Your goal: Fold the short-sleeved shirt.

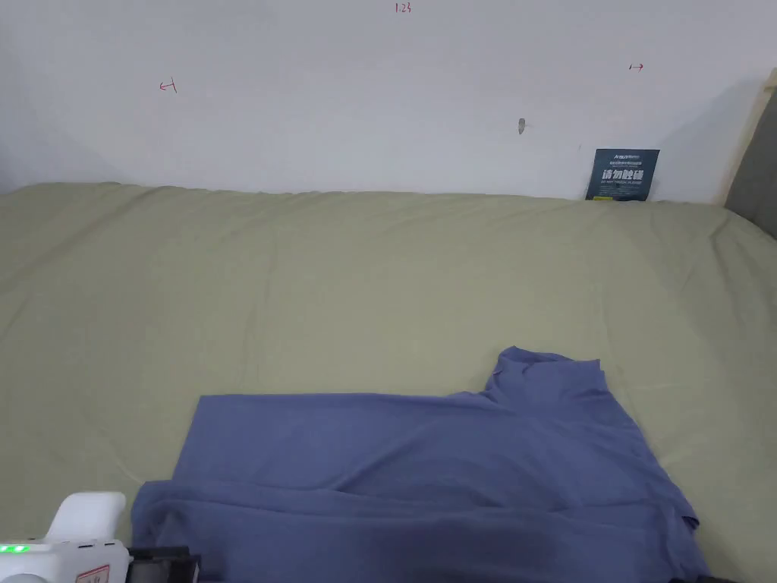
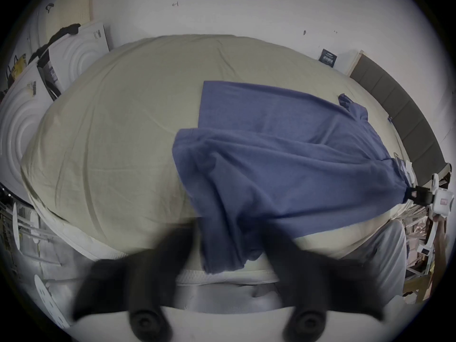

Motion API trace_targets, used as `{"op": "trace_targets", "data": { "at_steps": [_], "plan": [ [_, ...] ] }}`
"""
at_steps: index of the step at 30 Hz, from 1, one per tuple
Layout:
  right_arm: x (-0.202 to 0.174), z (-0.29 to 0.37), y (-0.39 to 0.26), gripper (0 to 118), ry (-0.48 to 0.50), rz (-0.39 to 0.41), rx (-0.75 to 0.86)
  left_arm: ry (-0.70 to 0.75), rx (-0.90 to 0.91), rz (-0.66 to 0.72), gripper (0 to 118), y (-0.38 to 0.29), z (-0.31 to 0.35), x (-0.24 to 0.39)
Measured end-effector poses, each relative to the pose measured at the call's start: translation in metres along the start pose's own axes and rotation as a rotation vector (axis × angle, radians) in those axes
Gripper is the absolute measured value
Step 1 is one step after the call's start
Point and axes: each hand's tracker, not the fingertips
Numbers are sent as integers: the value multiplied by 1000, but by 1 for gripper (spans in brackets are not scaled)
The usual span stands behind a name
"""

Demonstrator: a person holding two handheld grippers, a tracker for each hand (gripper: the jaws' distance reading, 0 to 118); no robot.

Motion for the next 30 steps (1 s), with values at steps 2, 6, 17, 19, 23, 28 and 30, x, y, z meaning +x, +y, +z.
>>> {"op": "trace_targets", "data": {
  "at_steps": [2,6,17,19,23,28,30],
  "plan": [
    [-3,3,9,118,11,-34,21,18,-57,-4,112,7,9,5],
    [-4,-6,19,118,9,-9,9,6,-36,-11,108,31,6,12],
    [-31,-56,84,0,75,143,31,61,19,43,0,130,-72,19],
    [-50,-49,91,0,27,182,64,68,-6,37,52,150,-94,17],
    [-60,-61,103,0,58,146,1,130,-127,-22,113,179,-139,19],
    [-45,-82,122,0,44,146,-26,133,-170,-14,113,186,-182,21],
    [-43,-85,127,0,34,146,-30,136,-188,-12,112,188,-200,13]
  ]
}}
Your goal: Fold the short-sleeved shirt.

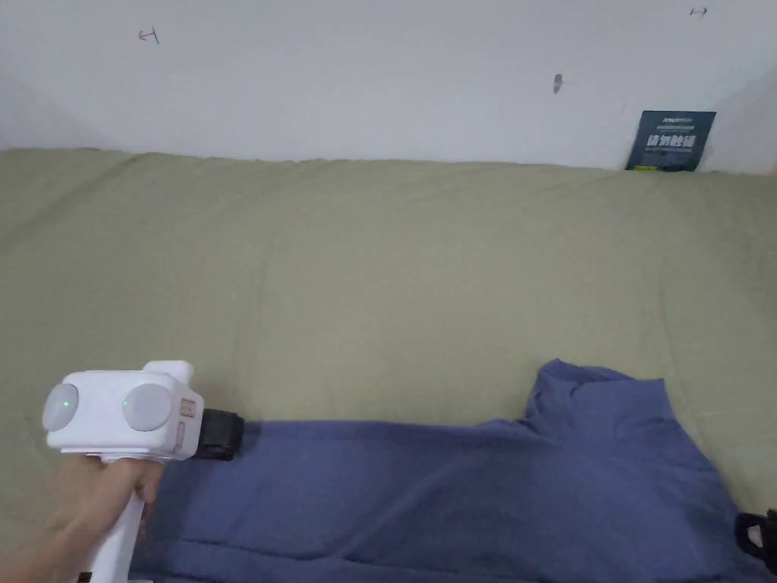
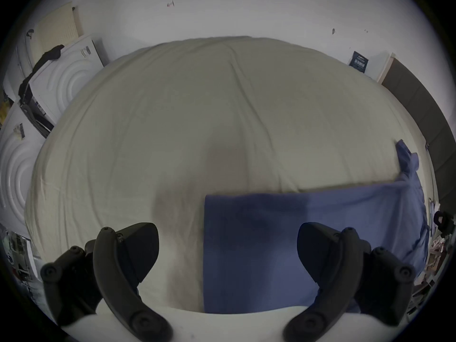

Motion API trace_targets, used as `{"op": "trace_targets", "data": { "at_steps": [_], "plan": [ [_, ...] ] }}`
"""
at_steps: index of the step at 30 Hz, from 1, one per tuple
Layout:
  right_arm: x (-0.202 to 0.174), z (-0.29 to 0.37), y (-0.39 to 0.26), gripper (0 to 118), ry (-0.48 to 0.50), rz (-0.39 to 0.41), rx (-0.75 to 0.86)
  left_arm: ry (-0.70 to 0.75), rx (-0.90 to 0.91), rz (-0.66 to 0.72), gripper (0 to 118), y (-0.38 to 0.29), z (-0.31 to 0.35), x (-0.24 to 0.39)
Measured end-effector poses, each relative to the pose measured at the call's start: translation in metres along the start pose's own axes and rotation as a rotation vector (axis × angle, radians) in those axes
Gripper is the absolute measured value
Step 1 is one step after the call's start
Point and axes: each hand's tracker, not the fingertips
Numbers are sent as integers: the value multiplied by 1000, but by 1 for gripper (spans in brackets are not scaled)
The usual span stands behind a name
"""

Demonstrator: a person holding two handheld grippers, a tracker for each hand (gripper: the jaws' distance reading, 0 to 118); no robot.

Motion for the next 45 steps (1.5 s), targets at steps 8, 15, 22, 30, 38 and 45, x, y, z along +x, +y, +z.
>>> {"op": "trace_targets", "data": {
  "at_steps": [8,15,22,30,38,45],
  "plan": [
    [43,-18,18,0,3,-3,4,-89,2,11,0,1,20,0],
    [40,-42,42,26,-10,-4,-23,-87,-1,21,0,-1,15,5],
    [74,-127,81,118,-48,-25,-144,-78,-5,-2,0,-1,14,6],
    [68,-152,88,103,-128,89,-246,-74,-12,-11,0,1,8,6],
    [74,-89,90,1,-16,10,-146,-77,2,-7,0,-1,24,4],
    [48,-32,81,1,-81,-23,-34,-87,56,-4,0,-12,69,-3]
  ]
}}
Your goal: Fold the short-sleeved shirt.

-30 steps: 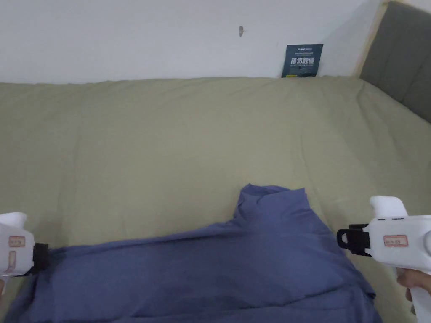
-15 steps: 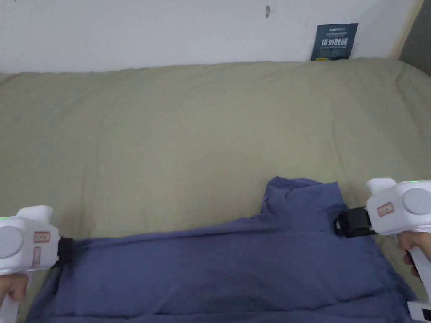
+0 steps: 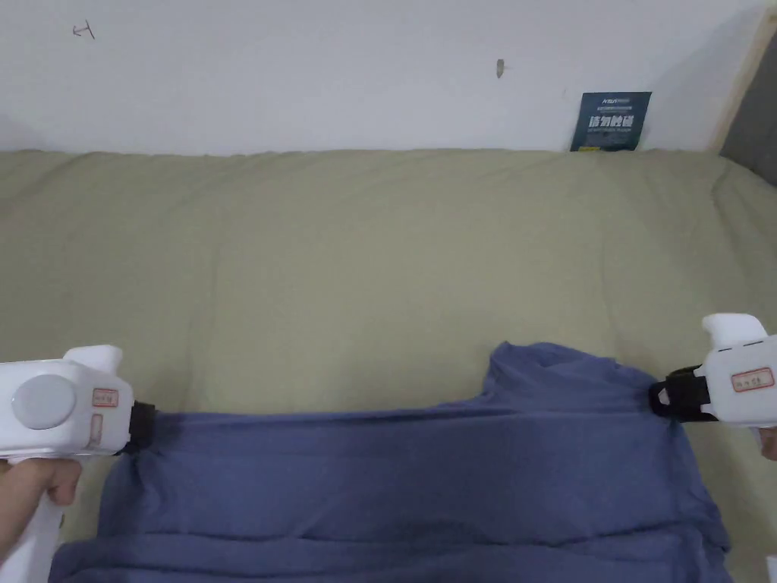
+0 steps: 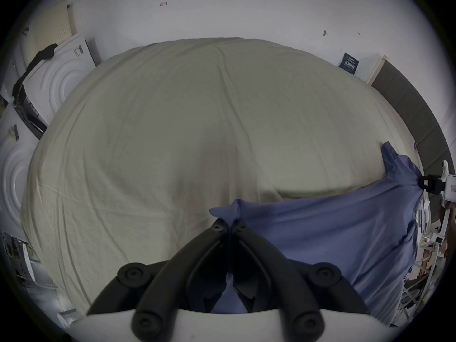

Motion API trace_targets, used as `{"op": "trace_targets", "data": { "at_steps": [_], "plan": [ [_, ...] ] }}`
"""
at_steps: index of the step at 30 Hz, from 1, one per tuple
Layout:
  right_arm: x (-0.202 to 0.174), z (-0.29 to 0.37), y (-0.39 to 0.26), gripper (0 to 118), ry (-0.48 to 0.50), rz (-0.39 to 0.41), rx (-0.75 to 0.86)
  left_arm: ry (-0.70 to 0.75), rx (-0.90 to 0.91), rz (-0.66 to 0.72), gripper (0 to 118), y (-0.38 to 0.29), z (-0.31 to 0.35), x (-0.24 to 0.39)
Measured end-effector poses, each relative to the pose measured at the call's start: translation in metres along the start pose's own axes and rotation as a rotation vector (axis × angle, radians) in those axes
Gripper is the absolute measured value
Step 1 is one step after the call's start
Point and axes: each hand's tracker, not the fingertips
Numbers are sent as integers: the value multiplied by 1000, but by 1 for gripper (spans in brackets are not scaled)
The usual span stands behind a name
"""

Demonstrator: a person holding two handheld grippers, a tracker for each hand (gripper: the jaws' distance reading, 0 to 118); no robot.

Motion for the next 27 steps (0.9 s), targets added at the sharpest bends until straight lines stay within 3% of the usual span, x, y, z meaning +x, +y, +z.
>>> {"op": "trace_targets", "data": {
  "at_steps": [3,4,7,15,27],
  "plan": [
    [-9,33,-14,1,10,-4,33,-1,23,-15,0,-7,23,-1],
    [5,26,-9,1,51,-43,-17,-4,32,-17,0,-10,31,-3],
    [16,46,-14,1,69,-49,15,-13,54,-19,0,-24,51,-8],
    [-15,113,-94,1,68,-22,100,-43,102,-12,0,-84,97,-22],
    [6,125,-190,1,108,-77,83,-78,111,-13,0,-175,118,-44]
  ]
}}
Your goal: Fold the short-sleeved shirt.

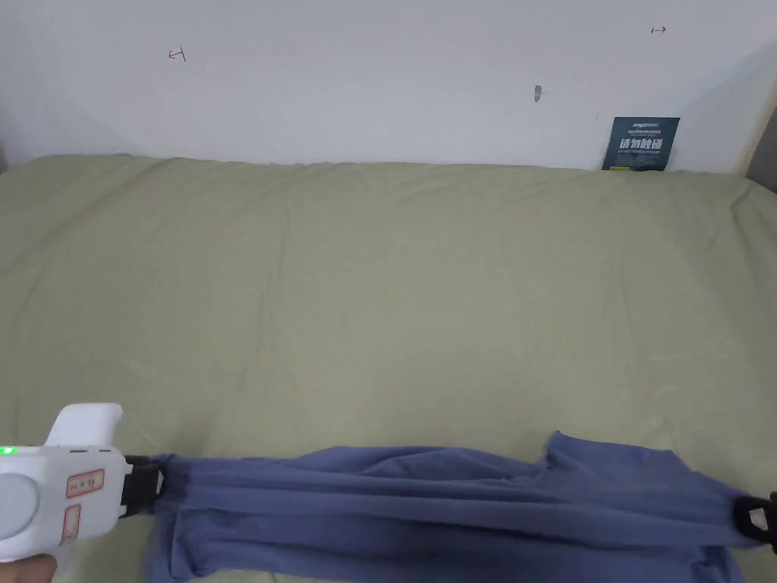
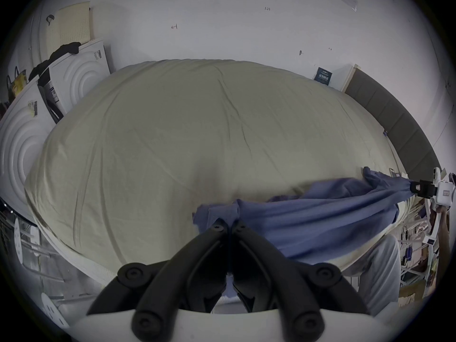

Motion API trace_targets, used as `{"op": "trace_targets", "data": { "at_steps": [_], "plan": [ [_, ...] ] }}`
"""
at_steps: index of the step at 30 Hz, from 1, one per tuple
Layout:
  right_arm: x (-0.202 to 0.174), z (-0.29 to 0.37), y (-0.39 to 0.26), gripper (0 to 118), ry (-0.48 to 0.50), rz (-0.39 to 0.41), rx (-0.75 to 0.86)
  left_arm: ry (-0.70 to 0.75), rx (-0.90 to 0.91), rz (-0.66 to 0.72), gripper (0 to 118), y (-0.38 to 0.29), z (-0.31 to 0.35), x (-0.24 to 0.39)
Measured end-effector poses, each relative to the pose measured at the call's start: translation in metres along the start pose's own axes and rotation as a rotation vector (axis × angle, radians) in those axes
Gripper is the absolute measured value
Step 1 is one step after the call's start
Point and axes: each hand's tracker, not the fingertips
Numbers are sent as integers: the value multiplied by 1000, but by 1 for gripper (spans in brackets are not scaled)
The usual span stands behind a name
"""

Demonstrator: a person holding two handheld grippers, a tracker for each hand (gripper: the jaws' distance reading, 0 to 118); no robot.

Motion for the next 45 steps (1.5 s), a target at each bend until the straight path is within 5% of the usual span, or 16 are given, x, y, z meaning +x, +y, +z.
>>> {"op": "trace_targets", "data": {
  "at_steps": [16,17,18,19,20,21,22,28,30,31,32,33,38,45],
  "plan": [
    [12,-36,-44,1,-26,-19,-145,4,-76,12,1,-35,-25,-5],
    [12,-36,-45,1,-27,-18,-141,8,-77,3,10,-34,-24,-4],
    [11,-35,-44,2,-33,-20,-133,16,-91,-12,34,-34,-24,-3],
    [9,-31,-41,12,-81,-20,-113,25,-109,-25,73,-34,-24,-1],
    [8,-28,-40,54,-91,-21,-100,28,-106,-30,118,-37,-23,1],
    [5,-23,-39,96,-74,-26,-97,-15,6,-52,117,-38,-13,5],
    [2,-18,-38,118,-56,-49,-71,16,-60,-25,114,-40,-10,5],
    [-33,16,-26,118,-42,-27,25,-20,55,17,107,-35,29,23],
    [-54,33,-25,104,-58,7,113,-15,119,27,66,-36,47,34],
    [-63,40,-25,75,-69,28,157,-6,157,16,30,-32,55,37],
    [-75,47,-25,11,-90,42,215,8,183,1,0,-32,61,42],
    [-74,47,-27,0,-130,44,255,15,217,0,0,-34,66,48],
    [-99,60,-31,0,-138,82,398,143,456,-46,0,-44,99,68],
    [-121,63,-42,0,-148,118,445,106,440,-2,0,-43,104,48]
  ]
}}
